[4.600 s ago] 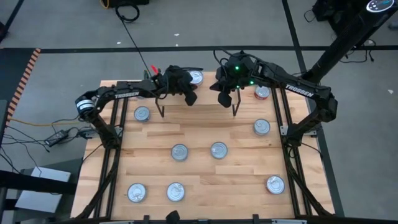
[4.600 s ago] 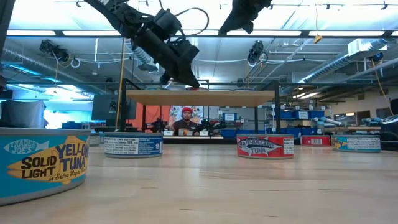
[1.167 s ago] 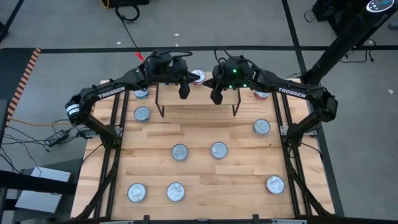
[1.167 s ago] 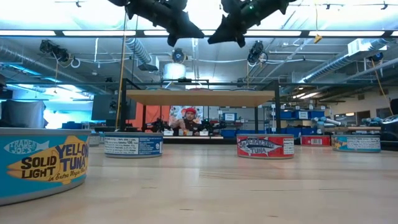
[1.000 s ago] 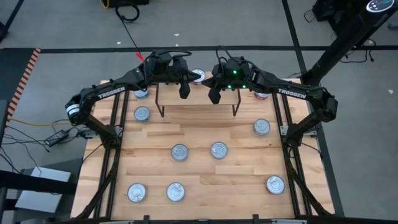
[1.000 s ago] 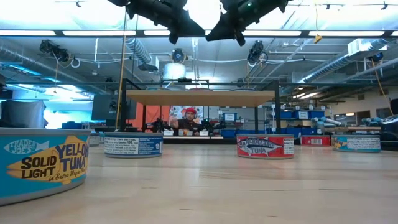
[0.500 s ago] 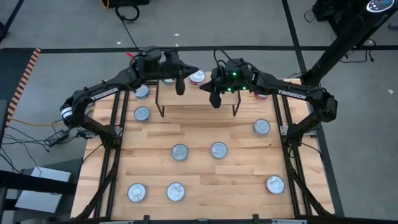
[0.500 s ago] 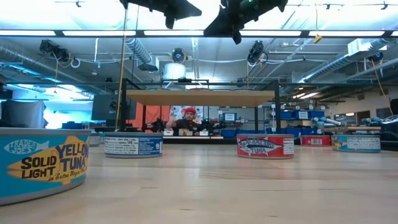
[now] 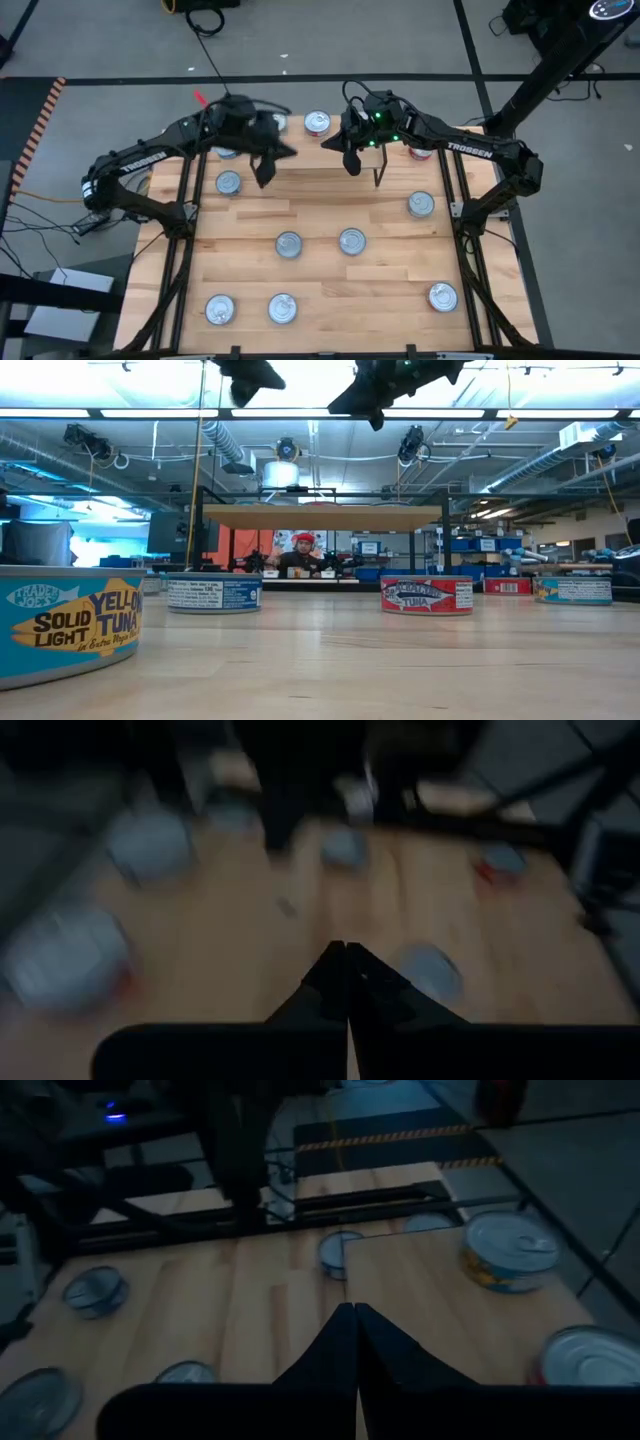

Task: Stack canned seafood by type on shelf
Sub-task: Put the bottom left blue tuna can on the shelf

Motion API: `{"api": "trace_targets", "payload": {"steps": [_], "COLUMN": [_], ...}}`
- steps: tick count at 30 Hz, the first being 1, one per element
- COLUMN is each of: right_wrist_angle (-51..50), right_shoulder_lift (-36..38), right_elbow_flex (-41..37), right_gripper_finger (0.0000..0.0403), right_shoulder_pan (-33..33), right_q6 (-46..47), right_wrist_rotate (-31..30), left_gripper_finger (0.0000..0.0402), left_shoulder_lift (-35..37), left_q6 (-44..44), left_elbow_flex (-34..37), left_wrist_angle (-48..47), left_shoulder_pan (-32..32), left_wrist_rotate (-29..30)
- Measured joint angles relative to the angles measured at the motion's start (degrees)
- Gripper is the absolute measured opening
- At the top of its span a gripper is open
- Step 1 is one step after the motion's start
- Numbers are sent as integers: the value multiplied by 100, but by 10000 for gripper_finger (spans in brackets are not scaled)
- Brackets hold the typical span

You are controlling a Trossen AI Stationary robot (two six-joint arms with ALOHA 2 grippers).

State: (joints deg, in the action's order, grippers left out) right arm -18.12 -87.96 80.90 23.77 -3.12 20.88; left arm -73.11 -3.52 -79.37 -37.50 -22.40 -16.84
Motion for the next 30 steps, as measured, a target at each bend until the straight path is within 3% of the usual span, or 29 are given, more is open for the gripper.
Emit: {"api": "trace_targets", "payload": {"steps": [8,22,25,30], "right_wrist_angle": [-350,-638,-672,-795], "right_shoulder_lift": [0,-2,-2,-2], "right_elbow_flex": [0,-2,-2,-2], "right_gripper_finger": [6,7,7,7], "right_shoulder_pan": [-35,-201,-211,-260], "right_q6": [5,51,175,55], "right_wrist_rotate": [201,277,362,381], "left_gripper_finger": [1,1,1,1], "left_shoulder_lift": [30,143,136,136], "left_q6": [1316,3637,3738,3190], "left_elbow_flex": [0,651,829,1135], "left_wrist_angle": [-1684,-1483,-1483,-1708], "left_shoulder_pan": [1011,2098,2390,3099], "left_wrist_rotate": [349,597,500,449]}}
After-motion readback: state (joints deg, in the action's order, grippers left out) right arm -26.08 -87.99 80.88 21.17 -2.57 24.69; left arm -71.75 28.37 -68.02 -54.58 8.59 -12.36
